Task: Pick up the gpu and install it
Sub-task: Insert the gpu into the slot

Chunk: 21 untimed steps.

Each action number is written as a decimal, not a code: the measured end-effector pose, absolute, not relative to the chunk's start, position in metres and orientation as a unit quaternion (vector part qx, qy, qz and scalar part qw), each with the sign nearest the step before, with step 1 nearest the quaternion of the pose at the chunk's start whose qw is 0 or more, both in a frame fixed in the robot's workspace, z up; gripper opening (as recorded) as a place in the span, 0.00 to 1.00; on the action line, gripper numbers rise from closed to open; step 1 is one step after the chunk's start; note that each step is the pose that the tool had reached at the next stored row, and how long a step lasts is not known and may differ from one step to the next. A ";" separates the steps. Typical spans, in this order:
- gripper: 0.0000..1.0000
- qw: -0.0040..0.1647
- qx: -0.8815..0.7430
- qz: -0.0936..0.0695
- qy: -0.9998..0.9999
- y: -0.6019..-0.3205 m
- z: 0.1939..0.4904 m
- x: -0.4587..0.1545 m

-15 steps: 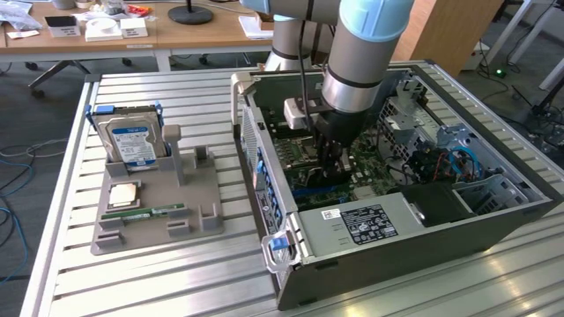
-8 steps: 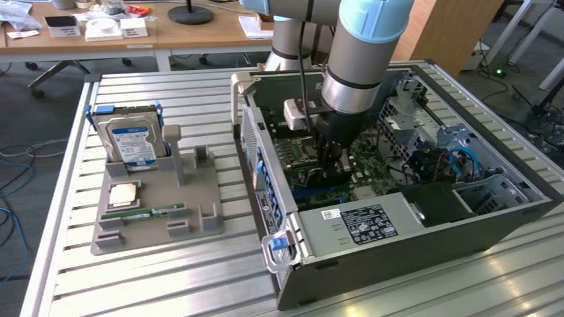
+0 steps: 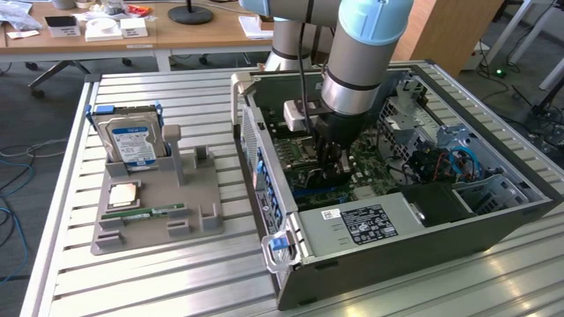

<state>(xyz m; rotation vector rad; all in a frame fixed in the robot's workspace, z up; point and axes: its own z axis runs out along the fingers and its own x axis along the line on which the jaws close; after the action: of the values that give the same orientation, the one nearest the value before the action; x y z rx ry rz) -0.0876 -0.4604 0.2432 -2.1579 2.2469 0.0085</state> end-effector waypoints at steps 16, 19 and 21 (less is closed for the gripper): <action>0.26 0.013 -0.693 0.003 0.721 -0.460 0.243 -0.088; 0.26 0.013 -0.693 0.003 0.721 -0.460 0.243 -0.088; 0.26 0.014 -0.693 0.002 0.721 -0.460 0.243 -0.088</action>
<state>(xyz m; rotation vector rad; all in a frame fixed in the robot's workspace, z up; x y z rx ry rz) -0.0876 -0.4604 0.2431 -2.1583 2.2452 0.0077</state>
